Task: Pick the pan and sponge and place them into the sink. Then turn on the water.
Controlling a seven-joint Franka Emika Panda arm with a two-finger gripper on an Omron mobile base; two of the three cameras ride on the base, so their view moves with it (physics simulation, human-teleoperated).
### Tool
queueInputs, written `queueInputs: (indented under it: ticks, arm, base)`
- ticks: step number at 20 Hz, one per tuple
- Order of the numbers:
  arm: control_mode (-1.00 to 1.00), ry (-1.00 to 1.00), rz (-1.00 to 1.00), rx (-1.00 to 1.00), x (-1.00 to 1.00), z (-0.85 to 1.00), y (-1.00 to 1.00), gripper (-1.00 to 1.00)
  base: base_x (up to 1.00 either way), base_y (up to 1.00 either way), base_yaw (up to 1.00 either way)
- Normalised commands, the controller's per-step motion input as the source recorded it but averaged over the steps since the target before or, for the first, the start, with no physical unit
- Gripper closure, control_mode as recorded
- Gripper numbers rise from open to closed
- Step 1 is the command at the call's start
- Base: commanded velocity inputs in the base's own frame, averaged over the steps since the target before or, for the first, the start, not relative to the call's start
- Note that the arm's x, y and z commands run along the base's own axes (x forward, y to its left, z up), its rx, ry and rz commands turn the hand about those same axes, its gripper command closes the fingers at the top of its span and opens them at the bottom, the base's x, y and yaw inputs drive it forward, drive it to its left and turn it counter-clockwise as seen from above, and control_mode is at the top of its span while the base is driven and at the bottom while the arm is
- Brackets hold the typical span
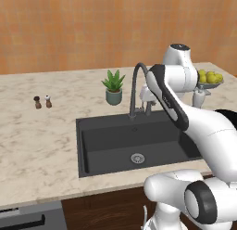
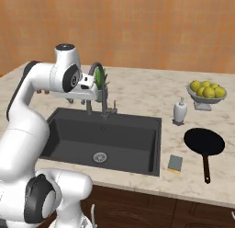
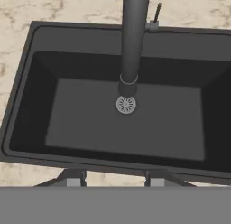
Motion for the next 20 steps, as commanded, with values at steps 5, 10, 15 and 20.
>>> queueInputs:
  ticks: [5,10,15,20]
  arm:
    - [-1.00,0.00,0.00,0.01,-0.23,0.00,-0.16,-1.00]
    - [-1.00,0.00,-0.07,0.06,-0.23,0.00,-0.90,-1.00]
    - [-1.00,0.00,-0.01,0.01,0.00,-0.01,-0.97,-1.00]
    - [-1.00,0.04,-0.03,-0.02,0.00,-0.21,-0.85,-1.00]
  base:
    - [0.00,0.00,0.00]
    - [0.00,0.00,0.00]
    - [0.00,0.00,0.00]
    - [0.00,0.00,0.00]
